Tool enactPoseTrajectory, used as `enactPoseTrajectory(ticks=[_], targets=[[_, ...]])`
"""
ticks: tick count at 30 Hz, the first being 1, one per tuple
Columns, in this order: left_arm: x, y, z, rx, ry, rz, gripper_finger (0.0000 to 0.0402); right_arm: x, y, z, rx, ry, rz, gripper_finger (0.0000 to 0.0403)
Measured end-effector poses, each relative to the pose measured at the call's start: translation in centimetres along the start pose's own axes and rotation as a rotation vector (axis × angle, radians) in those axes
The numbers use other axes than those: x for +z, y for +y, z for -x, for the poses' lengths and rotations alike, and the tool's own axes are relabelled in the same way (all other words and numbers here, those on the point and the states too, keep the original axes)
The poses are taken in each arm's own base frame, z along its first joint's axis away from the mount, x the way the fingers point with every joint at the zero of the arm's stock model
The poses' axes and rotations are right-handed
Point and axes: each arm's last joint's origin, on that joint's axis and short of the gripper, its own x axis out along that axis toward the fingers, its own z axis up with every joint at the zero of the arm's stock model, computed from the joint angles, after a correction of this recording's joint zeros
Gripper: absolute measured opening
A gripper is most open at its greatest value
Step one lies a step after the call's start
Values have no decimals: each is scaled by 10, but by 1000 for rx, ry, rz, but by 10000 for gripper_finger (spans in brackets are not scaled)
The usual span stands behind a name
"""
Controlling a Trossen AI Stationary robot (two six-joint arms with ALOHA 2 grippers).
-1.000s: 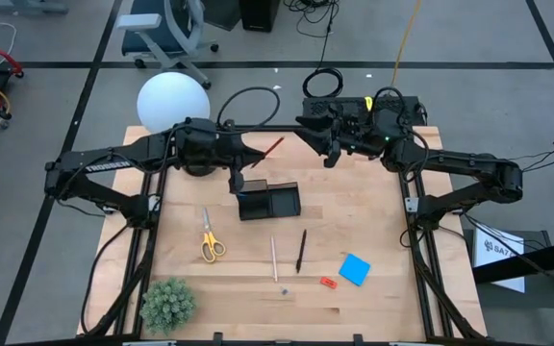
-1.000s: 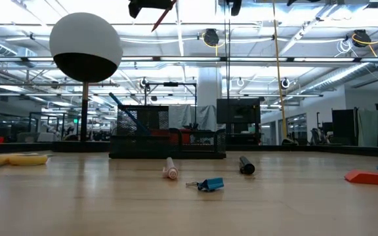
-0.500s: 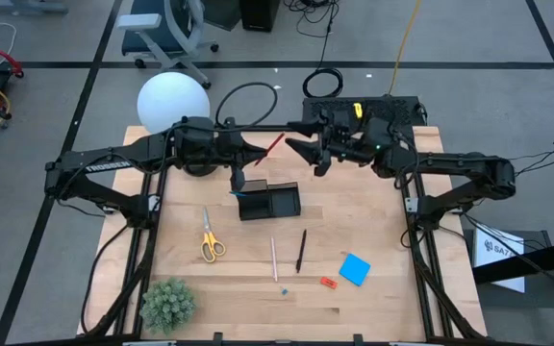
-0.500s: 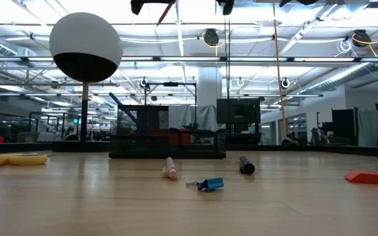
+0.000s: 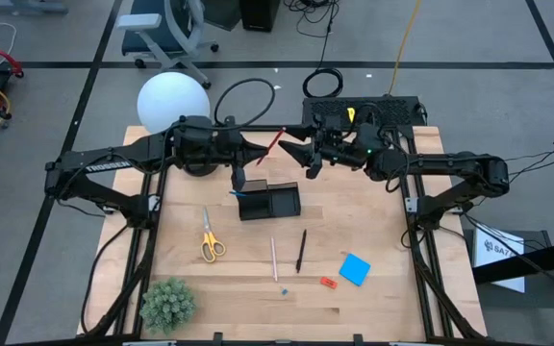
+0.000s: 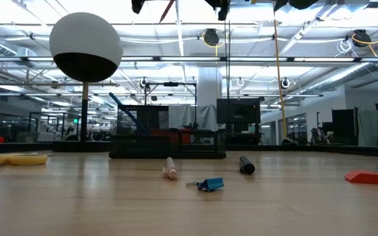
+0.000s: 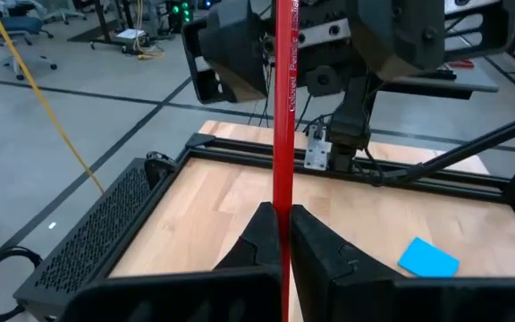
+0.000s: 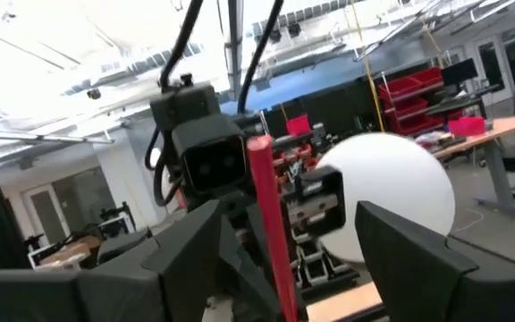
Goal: Pick and place office supplies into organizer
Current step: Put the red pencil into the black organizer
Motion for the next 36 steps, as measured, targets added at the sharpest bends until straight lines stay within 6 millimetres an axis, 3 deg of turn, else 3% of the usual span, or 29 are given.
enactPoseTrajectory(ticks=[7,21,36], targets=[[1,0,-1,-11,-6,6,0,0,-1,0,-19,-16,14,247],[-3,-6,-32,-91,-53,54,0,0,-1,0,-20,-13,17,231],[-2,-5,-34,-77,-76,52,0,0,0,0,-18,-14,9,62]])
